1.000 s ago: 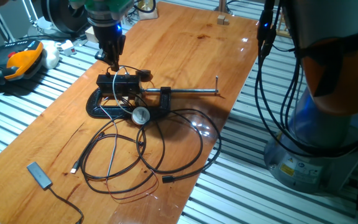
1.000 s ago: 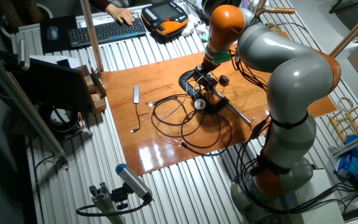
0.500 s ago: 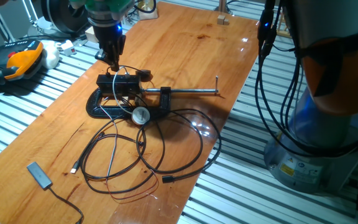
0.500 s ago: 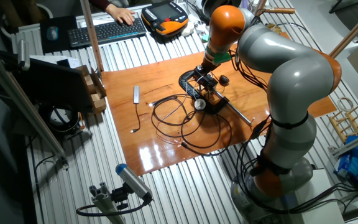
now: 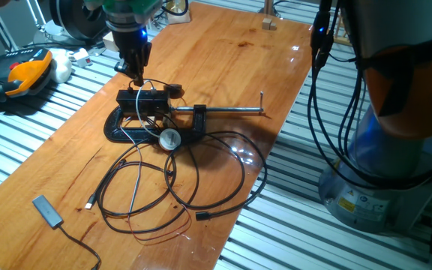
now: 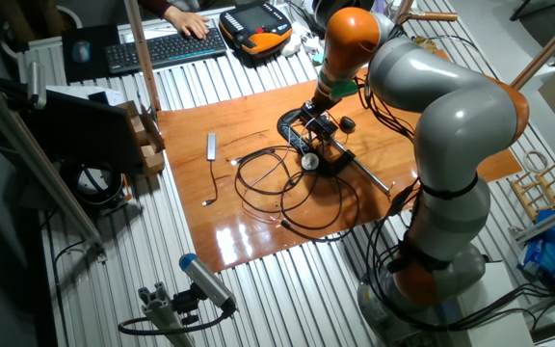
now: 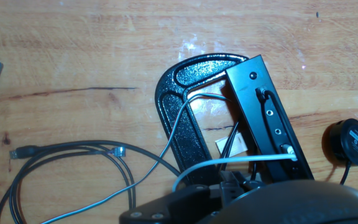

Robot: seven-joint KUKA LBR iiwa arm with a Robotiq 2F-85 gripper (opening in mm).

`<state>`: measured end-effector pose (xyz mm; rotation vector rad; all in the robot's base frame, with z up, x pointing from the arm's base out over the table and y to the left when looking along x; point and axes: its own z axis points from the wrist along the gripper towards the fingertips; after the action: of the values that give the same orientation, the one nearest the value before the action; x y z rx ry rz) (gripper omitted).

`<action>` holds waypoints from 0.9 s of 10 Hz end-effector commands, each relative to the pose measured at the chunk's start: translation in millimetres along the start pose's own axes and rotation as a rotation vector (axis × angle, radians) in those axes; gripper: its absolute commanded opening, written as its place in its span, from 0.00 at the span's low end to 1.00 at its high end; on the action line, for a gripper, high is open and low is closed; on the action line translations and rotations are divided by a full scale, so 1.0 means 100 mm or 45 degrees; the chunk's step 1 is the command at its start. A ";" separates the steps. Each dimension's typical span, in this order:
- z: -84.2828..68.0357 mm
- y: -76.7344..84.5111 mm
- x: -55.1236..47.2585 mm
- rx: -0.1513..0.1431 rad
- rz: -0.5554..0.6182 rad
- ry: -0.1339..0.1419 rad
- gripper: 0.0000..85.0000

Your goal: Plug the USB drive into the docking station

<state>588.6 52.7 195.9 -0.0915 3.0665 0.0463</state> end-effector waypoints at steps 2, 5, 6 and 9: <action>0.00 -0.01 0.00 0.009 -0.010 0.008 0.00; 0.00 -0.01 0.01 0.011 0.009 0.016 0.00; 0.01 -0.01 0.01 0.011 0.013 0.018 0.00; 0.01 -0.01 0.01 0.014 0.019 0.022 0.00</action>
<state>588.2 51.8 194.9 -0.0669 3.0846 0.0286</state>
